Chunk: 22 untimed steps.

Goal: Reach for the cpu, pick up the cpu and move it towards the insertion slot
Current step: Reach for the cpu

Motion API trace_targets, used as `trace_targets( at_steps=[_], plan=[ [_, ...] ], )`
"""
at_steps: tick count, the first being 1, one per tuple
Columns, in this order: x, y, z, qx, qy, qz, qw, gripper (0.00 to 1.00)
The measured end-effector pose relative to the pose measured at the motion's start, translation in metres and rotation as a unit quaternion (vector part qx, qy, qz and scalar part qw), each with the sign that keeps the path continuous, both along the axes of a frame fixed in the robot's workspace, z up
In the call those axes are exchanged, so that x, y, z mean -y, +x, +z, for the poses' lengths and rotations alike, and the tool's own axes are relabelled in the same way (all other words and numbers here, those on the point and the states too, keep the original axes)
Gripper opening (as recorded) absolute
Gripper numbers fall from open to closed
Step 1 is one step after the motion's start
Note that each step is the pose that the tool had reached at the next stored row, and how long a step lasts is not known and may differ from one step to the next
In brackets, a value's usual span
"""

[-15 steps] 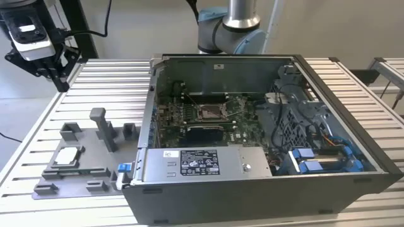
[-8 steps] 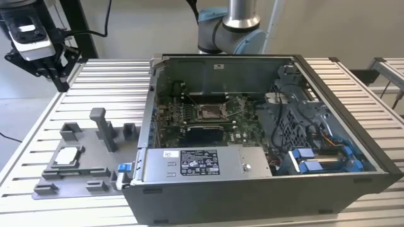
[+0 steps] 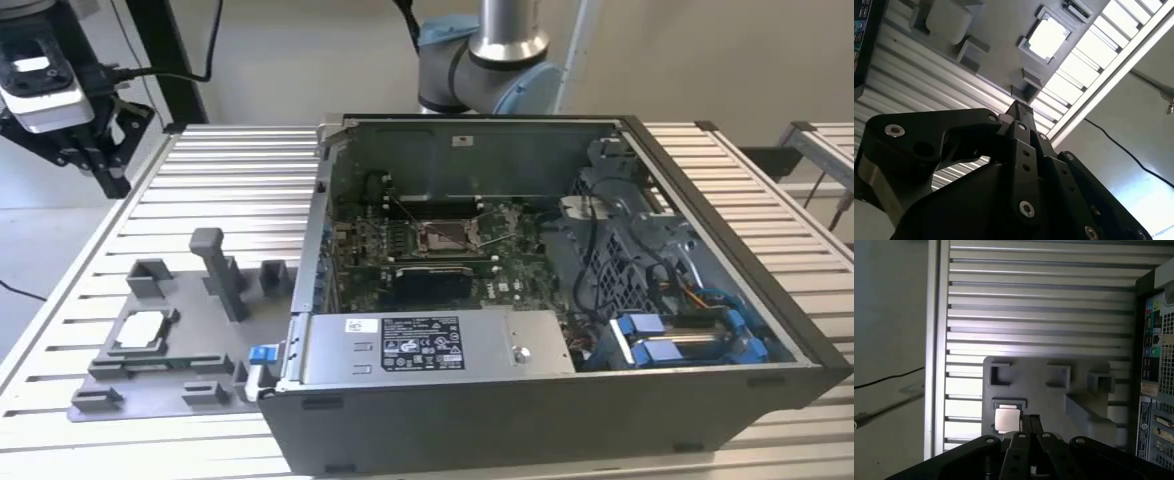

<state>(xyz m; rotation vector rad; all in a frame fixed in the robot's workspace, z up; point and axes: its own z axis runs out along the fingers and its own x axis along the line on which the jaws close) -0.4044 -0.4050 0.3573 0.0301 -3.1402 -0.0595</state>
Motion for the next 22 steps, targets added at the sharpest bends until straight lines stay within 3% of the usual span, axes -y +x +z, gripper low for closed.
trace_targets(
  at_steps=[7, 13, 14, 22],
  plan=[
    [0.0050, -0.0153, -0.0040, 0.0008, 0.0001, 0.000, 1.00000, 0.00],
    [0.0054, -0.0163, -0.0042, 0.0008, 0.0001, 0.000, 1.00000, 0.00],
    [0.0054, -0.0164, -0.0042, 0.0008, 0.0001, 0.000, 1.00000, 1.00],
    [0.0057, -0.0170, -0.0043, 0.0008, 0.0001, 0.000, 1.00000, 1.00]
  ],
)
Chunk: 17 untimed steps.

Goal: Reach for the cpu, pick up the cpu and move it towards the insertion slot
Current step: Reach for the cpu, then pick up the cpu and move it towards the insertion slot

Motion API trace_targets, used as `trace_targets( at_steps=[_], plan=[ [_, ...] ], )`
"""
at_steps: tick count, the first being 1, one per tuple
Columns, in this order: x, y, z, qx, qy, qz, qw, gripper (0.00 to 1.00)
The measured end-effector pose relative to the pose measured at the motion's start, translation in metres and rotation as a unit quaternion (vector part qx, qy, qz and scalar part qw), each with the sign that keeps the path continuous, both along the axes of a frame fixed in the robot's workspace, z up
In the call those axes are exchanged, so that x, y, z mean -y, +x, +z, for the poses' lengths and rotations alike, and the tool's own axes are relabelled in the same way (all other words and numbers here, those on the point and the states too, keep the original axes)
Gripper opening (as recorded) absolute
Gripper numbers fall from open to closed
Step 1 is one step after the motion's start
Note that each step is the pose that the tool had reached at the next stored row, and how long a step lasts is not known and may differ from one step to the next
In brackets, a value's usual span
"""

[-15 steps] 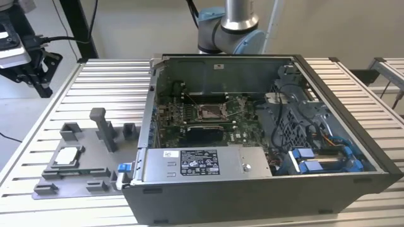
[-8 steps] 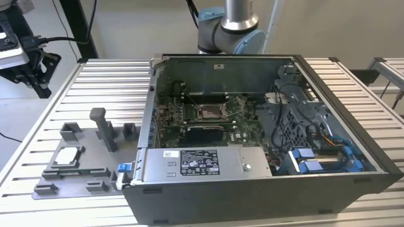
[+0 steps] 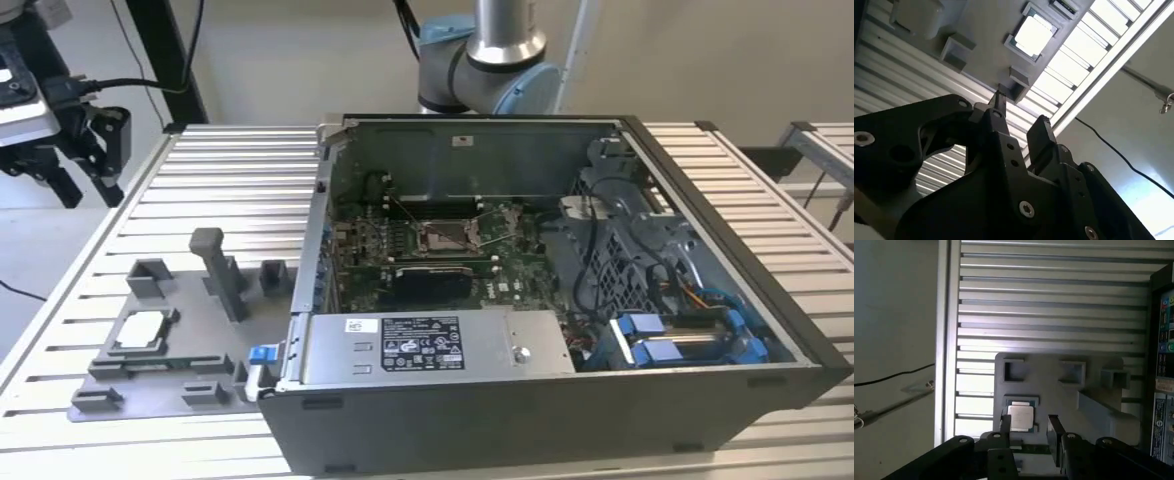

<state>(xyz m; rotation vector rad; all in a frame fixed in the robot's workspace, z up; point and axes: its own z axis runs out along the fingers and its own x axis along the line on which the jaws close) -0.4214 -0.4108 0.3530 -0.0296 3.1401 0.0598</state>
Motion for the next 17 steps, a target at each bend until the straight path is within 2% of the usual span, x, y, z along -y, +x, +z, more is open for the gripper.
trace_targets(
  at_steps=[10, 17],
  plan=[
    [0.0004, -0.0007, -0.0003, 0.0000, 0.0000, 0.000, 1.00000, 1.00],
    [0.0020, -0.0007, -0.0101, 0.0000, 0.0000, 0.000, 1.00000, 1.00]
  ],
)
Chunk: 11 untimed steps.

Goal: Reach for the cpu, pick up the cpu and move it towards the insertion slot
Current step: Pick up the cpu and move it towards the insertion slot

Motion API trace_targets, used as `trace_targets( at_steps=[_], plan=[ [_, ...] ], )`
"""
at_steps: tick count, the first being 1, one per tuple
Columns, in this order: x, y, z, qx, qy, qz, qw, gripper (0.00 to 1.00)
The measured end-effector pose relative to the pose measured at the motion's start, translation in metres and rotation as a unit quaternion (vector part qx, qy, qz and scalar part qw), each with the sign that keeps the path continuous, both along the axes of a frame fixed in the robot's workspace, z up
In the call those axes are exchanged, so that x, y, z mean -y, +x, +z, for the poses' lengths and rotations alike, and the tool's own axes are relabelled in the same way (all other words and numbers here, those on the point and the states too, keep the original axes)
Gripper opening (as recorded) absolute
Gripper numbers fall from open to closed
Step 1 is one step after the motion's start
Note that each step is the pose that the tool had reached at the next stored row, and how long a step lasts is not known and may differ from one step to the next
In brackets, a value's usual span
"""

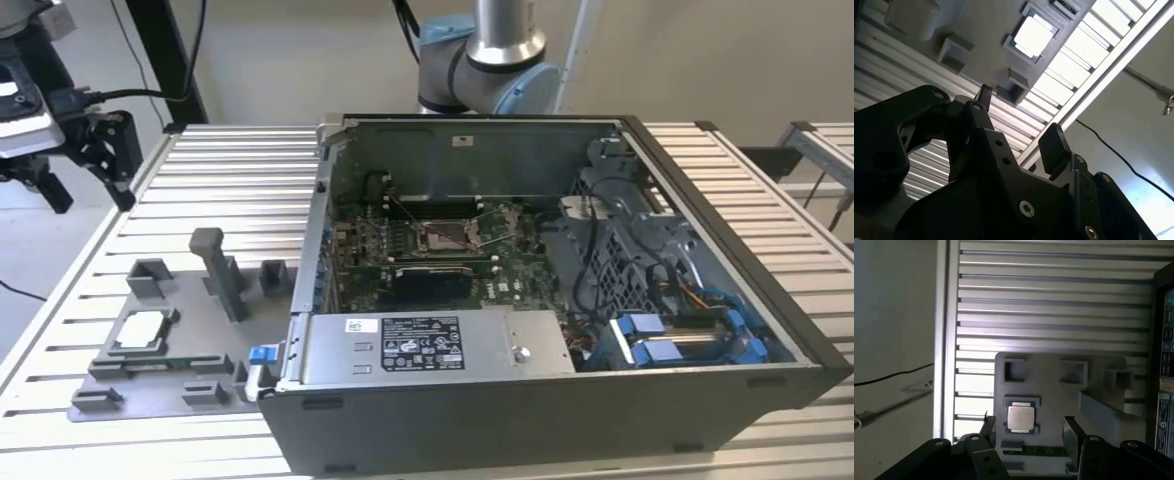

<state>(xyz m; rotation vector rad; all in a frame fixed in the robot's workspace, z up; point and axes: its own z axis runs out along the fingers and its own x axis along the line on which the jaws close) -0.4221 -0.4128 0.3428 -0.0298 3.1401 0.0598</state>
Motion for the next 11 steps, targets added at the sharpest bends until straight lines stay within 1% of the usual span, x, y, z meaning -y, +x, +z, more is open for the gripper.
trace_targets(
  at_steps=[2, 9, 11],
  plan=[
    [0.0017, 0.0000, -0.0032, 0.0000, 0.0000, 0.000, 1.00000, 1.00],
    [0.0100, 0.0000, -0.0154, -0.0001, 0.0000, 0.000, 1.00000, 1.00],
    [0.0109, 0.0000, -0.0177, -0.0001, 0.0000, -0.001, 1.00000, 1.00]
  ],
)
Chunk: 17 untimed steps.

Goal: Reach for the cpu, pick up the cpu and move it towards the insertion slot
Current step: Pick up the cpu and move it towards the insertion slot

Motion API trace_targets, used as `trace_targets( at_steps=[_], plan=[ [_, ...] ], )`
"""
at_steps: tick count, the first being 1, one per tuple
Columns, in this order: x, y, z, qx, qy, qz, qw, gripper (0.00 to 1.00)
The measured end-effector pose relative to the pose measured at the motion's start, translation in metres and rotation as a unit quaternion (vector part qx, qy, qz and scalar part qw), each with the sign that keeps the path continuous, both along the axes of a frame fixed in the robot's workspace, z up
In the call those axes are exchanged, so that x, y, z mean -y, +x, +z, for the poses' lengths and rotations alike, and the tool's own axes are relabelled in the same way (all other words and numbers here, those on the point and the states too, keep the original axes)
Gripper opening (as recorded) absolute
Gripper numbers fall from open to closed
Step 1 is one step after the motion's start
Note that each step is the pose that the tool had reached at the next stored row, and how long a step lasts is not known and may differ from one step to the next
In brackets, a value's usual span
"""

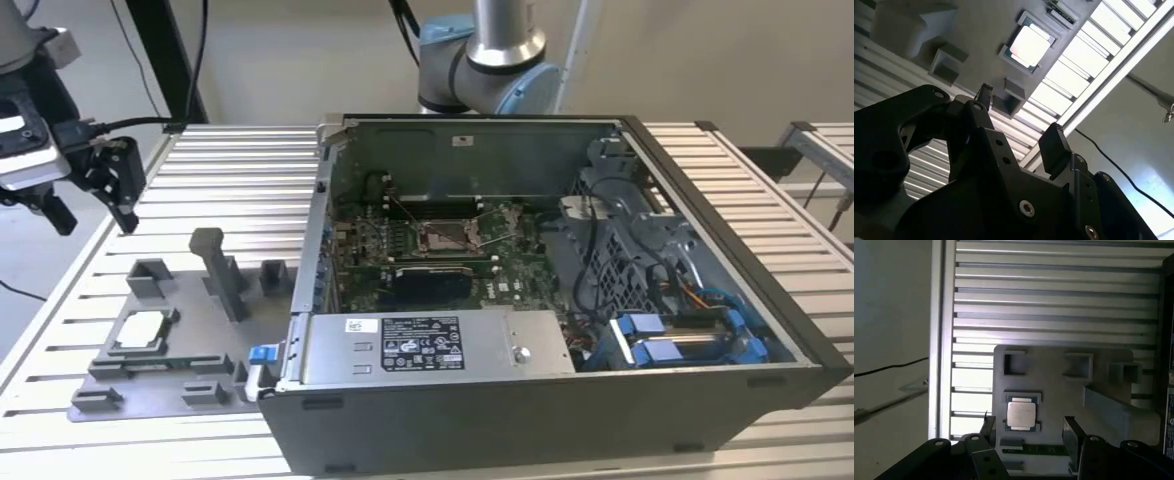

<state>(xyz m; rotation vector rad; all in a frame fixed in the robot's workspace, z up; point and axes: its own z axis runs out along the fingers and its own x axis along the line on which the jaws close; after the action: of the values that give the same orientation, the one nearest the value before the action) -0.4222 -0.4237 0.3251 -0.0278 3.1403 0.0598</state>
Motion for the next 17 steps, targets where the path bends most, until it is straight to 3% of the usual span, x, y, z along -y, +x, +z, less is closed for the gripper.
trace_targets(
  at_steps=[7, 17],
  plan=[
    [0.0025, 0.0001, -0.0089, 0.0000, 0.0000, 0.000, 1.00000, 1.00],
    [0.0101, 0.0001, -0.0233, 0.0000, 0.0000, -0.002, 1.00000, 1.00]
  ],
)
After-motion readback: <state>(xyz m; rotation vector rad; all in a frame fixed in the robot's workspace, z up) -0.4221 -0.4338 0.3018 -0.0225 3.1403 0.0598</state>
